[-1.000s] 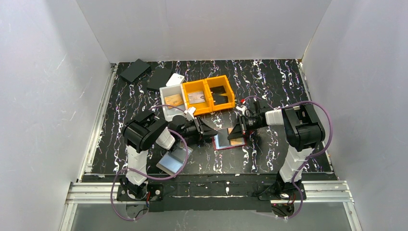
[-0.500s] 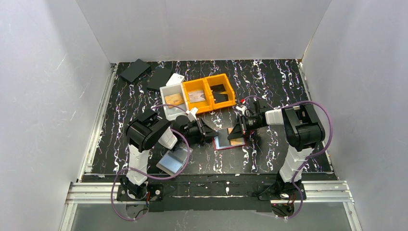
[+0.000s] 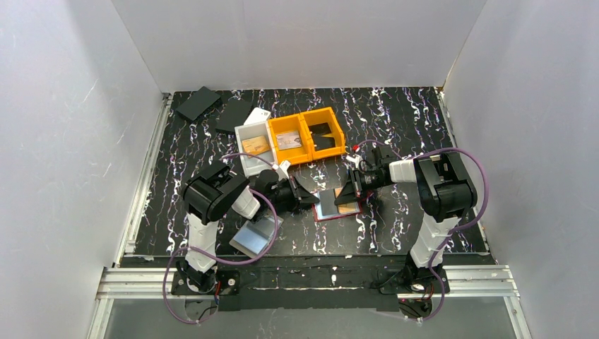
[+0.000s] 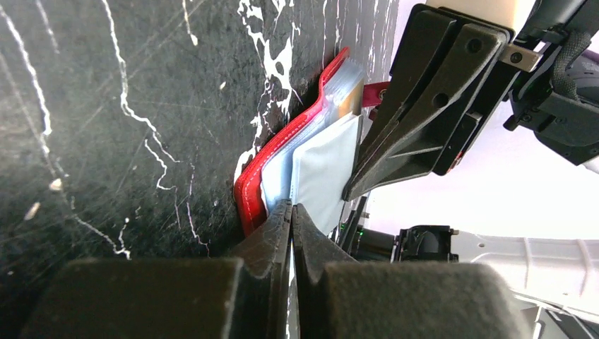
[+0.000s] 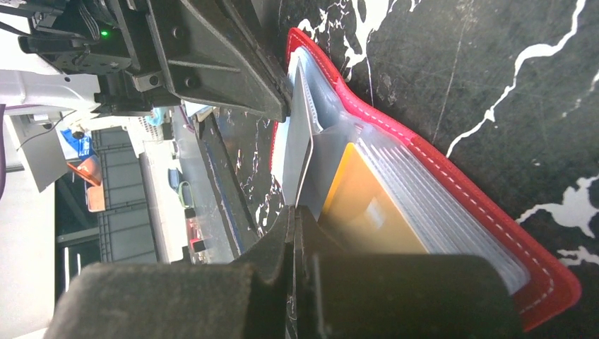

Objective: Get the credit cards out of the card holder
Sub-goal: Remove the credit card from the card holder.

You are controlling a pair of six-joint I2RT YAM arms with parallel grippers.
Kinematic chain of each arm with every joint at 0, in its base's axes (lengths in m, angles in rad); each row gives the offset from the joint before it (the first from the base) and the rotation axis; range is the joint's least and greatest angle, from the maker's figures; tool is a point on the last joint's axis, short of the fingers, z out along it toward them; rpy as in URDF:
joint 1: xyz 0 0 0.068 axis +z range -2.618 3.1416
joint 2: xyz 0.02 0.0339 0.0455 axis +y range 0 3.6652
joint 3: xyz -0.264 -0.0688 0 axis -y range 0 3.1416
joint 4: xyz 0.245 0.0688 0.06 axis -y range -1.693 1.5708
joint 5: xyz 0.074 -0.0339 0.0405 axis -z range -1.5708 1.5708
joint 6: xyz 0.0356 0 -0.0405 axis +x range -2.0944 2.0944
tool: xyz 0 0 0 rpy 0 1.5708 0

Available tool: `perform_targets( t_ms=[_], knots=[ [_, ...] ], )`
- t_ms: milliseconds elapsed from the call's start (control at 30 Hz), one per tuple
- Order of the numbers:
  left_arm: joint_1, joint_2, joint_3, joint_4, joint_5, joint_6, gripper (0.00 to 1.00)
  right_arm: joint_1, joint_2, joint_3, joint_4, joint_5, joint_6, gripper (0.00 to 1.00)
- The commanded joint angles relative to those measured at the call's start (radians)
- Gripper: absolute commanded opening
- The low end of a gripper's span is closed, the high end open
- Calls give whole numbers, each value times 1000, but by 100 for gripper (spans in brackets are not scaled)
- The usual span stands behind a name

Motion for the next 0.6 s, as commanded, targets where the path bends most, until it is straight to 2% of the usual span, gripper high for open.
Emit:
perform_targets(
  t_ms=[0,167,567],
  knots=[
    [-5,23,-41,-231,-27,-17,0,1,-3,35,-27,-4,-34,4],
    [-5,39,-43,-257,-41,-12,0,-8,-15,38,-32,2,-38,7],
    [-3,83,-59,-262,-49,-5,0,-58,-23,36,-42,-16,-43,4]
  ],
)
